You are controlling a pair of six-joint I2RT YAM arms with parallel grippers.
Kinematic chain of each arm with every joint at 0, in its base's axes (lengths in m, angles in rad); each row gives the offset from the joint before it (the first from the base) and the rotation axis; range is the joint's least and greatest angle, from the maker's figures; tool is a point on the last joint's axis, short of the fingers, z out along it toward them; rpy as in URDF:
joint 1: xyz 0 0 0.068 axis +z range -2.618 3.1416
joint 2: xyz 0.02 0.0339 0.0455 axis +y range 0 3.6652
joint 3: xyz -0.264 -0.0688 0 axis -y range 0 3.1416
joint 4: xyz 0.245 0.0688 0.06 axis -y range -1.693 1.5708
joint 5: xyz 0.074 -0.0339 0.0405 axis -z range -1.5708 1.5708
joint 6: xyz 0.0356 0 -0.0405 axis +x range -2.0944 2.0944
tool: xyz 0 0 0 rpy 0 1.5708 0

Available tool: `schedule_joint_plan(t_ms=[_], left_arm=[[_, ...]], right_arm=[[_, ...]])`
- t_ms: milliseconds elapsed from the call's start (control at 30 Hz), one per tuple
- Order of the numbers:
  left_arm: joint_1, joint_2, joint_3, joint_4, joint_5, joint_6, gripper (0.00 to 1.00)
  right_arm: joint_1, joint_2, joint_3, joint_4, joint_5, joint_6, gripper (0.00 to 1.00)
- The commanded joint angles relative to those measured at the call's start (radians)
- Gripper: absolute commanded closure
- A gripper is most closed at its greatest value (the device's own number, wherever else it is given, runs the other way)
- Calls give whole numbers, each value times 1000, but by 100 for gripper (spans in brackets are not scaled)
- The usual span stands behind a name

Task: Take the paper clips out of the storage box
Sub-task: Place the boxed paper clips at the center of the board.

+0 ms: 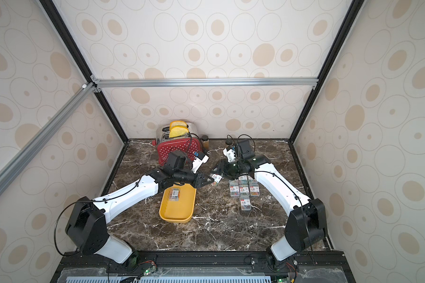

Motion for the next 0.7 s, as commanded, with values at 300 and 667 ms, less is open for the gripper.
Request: schedule_joint_plan(t_ms=[300,667], left_arm=[[21,-120,22,-109,-23,-17,23],[126,-202,16,-258,-97,-100,1]], right_arm=[[-142,-6,46,-312,164,-351,77],[-246,-29,-49,-532,486,-553,79]])
